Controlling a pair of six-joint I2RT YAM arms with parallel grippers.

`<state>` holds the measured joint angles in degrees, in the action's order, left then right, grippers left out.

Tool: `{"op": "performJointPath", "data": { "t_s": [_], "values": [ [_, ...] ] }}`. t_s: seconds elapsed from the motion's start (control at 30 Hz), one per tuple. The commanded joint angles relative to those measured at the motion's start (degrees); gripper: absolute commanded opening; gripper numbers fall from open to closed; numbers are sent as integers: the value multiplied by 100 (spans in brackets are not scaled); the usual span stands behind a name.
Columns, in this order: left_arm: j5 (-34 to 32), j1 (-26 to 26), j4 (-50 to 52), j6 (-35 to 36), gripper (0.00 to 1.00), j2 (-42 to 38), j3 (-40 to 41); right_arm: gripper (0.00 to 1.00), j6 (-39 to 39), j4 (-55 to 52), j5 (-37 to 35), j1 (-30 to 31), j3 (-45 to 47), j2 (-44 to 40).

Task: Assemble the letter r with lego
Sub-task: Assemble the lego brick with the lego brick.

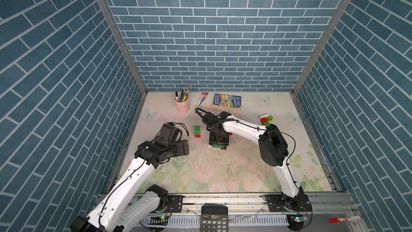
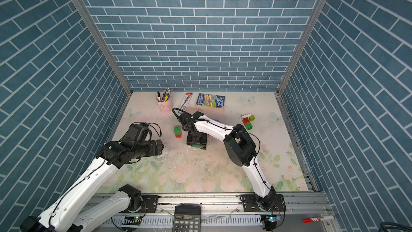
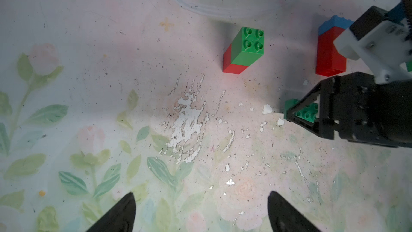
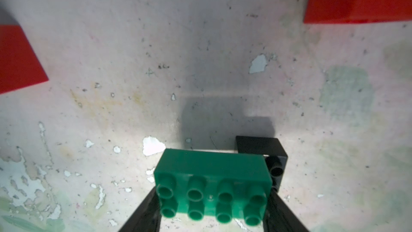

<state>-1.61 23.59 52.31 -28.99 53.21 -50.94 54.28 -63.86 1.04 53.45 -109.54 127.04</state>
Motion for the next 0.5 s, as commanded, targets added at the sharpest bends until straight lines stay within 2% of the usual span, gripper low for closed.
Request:
{"op": "performJointPath", "data": {
  "t_s": [0.0, 0.27, 0.4, 0.47],
  "values": [
    [-48, -319, -387, 147, 94, 278, -206, 31, -615, -1136, -211, -110, -913, 44],
    [326, -1032, -1087, 117, 93, 1122, -352, 31, -1323, -2313, -188, -467, -3108, 672],
    [745, -1005, -1412, 2, 93, 1473, -486, 31, -1534, -2447, -177, -687, -3027, 393],
    [735, -849, -1488, -38, 93, 1633, -600, 31, -1619, -2431, -234, -810, -2758, 124]
  ]
}}
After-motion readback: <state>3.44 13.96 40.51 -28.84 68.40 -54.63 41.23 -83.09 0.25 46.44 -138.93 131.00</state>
